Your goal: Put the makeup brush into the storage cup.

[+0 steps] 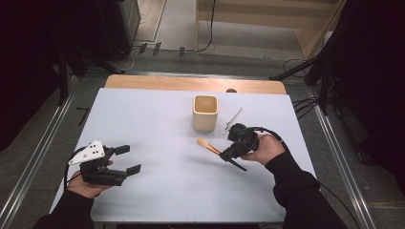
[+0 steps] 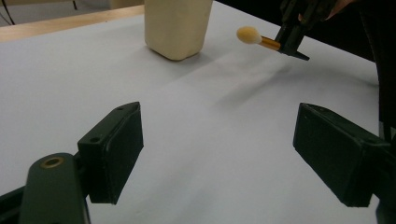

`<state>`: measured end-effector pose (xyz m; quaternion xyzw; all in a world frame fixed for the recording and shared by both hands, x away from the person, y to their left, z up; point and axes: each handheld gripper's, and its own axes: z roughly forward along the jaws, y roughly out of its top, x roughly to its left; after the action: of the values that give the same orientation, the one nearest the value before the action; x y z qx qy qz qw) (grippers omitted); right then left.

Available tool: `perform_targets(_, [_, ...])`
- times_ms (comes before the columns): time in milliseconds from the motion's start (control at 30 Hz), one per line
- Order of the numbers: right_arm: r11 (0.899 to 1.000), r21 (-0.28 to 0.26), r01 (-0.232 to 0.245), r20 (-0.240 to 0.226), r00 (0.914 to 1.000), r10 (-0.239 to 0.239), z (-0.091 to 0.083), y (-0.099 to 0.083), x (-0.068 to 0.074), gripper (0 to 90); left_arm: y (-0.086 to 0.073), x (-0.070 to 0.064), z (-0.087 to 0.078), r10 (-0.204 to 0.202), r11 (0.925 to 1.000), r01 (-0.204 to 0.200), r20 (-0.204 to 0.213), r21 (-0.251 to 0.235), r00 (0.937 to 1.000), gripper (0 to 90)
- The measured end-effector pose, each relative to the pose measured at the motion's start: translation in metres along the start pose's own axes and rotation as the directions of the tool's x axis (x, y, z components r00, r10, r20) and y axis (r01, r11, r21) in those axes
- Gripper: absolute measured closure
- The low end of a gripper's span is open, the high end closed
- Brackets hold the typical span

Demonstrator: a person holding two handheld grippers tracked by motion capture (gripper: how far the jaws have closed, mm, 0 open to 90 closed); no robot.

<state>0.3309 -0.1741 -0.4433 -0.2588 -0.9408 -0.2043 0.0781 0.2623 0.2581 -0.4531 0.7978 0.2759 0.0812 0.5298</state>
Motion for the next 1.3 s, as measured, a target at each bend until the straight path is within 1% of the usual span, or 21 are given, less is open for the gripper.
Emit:
perform_targets(33, [1.0, -0.031, -0.001, 0.004, 1.0, 0.001, -0.001, -0.001, 0.001, 79.4, 0.0, -0.001, 0.0, 0.001, 1.0, -0.001, -0.003, 0.003, 1.0, 16.4])
perform_targets(133, [0.995, -0.09, -0.04, -0.009, 0.9992, 0.039, -0.006, -0.004, 0.006, 79.4, 0.0, -0.002, 0.002, 0.0, 0.9997, 0.0, -0.005, 0.024, 1.0, 16.4])
perform_targets(233, [0.986, -0.153, -0.065, -0.026, 0.9978, 0.062, -0.009, -0.007, 0.012, 79.4, 0.002, -0.003, 0.003, -0.013, 0.9998, 0.013, 0.011, 0.015, 0.9998, 16.4])
perform_targets(267, [0.986, -0.153, -0.065, -0.026, 0.9978, 0.062, -0.009, -0.007, 0.012, 79.4, 0.002, -0.003, 0.003, -0.013, 0.9998, 0.013, 0.011, 0.015, 0.9998, 16.4])
perform_targets(300, [0.977, -0.196, -0.081, -0.016, 0.9967, 0.08, -0.012, -0.007, 0.02, 79.4, 0.002, -0.003, 0.004, -0.016, 0.9998, 0.015, 0.029, 0.014, 0.9995, 16.4])
perform_targets(333, [0.977, -0.196, -0.081, -0.016, 0.9967, 0.08, -0.012, -0.007, 0.02, 79.4, 0.002, -0.003, 0.004, -0.016, 0.9998, 0.015, 0.029, 0.014, 0.9995, 16.4])
perform_targets(367, [0.968, -0.234, -0.086, -0.02, 0.9963, 0.084, -0.013, -0.008, 0.024, 79.4, 0.003, -0.002, 0.006, -0.02, 0.9993, 0.02, 0.028, 0.032, 0.9994, 16.4])
perform_targets(400, [0.968, -0.234, -0.086, -0.02, 0.9963, 0.084, -0.013, -0.008, 0.024, 79.4, 0.003, -0.002, 0.006, -0.02, 0.9993, 0.02, 0.028, 0.032, 0.9994, 16.4])
perform_targets(433, [0.961, -0.262, -0.09, -0.028, 0.996, 0.085, -0.014, -0.01, 0.027, 79.4, 0.004, -0.001, 0.007, -0.029, 0.999, 0.028, 0.032, 0.036, 0.9991, 16.3])
perform_targets(500, [0.957, -0.278, -0.087, -0.03, 0.9962, 0.082, -0.013, -0.012, 0.03, 79.4, 0.005, 0.0, 0.008, -0.037, 0.9987, 0.035, 0.038, 0.036, 0.9986, 16.2])
perform_targets(567, [0.949, -0.303, -0.085, -0.031, 0.9963, 0.08, -0.012, -0.014, 0.032, 79.4, 0.007, 0.0, 0.008, -0.046, 0.9984, 0.044, 0.068, 0.035, 0.9966, 17.0])
perform_targets(667, [0.935, -0.344, -0.083, -0.013, 0.9964, 0.083, -0.011, -0.018, 0.033, 79.4, 0.017, -0.003, 0.008, -0.058, 0.9978, 0.055, 0.09, 0.037, 0.9942, 17.8])
perform_targets(767, [0.919, -0.385, -0.082, -0.007, 0.9963, 0.086, -0.009, -0.022, 0.033, 79.3, 0.026, -0.006, 0.008, -0.039, 0.9981, 0.034, 0.091, 0.052, 0.9951, 17.1])
perform_targets(833, [0.91, -0.405, -0.083, -0.003, 0.996, 0.089, -0.008, -0.025, 0.034, 79.4, 0.031, -0.007, 0.008, -0.028, 0.9986, 0.024, 0.096, 0.046, 0.995, 16.4])
perform_targets(867, [0.91, -0.405, -0.083, -0.003, 0.996, 0.089, -0.008, -0.025, 0.034, 79.4, 0.031, -0.007, 0.008, -0.028, 0.9986, 0.024, 0.096, 0.046, 0.995, 16.4])
perform_targets(900, [0.904, -0.42, -0.086, 0.0, 0.9955, 0.095, -0.007, -0.026, 0.034, 79.4, 0.035, -0.007, 0.009, -0.024, 0.9988, 0.019, 0.097, 0.045, 0.995, 16.4])
perform_targets(933, [0.901, -0.425, -0.085, 0.0, 0.9956, 0.094, -0.007, -0.027, 0.034, 79.4, 0.037, -0.007, 0.01, -0.025, 0.9985, 0.02, 0.097, 0.05, 0.995, 16.4])
perform_targets(1033, [0.871, -0.483, -0.09, 0.03, 0.9925, 0.119, -0.009, -0.032, 0.037, 79.4, 0.045, -0.009, 0.015, 0.006, 0.9976, -0.013, 0.104, 0.067, 0.9946, 16.6])
perform_targets(1100, [0.853, -0.513, -0.098, 0.03, 0.9907, 0.132, -0.011, -0.035, 0.039, 79.4, 0.05, -0.011, 0.017, 0.016, 0.9977, -0.023, 0.117, 0.064, 0.993, 16.6])
perform_targets(1133, [0.849, -0.52, -0.097, 0.04, 0.9896, 0.138, -0.012, -0.036, 0.04, 79.3, 0.052, -0.011, 0.019, 0.014, 0.9981, -0.021, 0.121, 0.058, 0.9925, 16.6])
perform_targets(1300, [0.829, -0.55, -0.098, 0.03, 0.9902, 0.137, -0.009, -0.039, 0.041, 79.3, 0.056, -0.01, 0.029, 0.022, 0.9974, -0.03, 0.117, 0.066, 0.9929, 17.2])
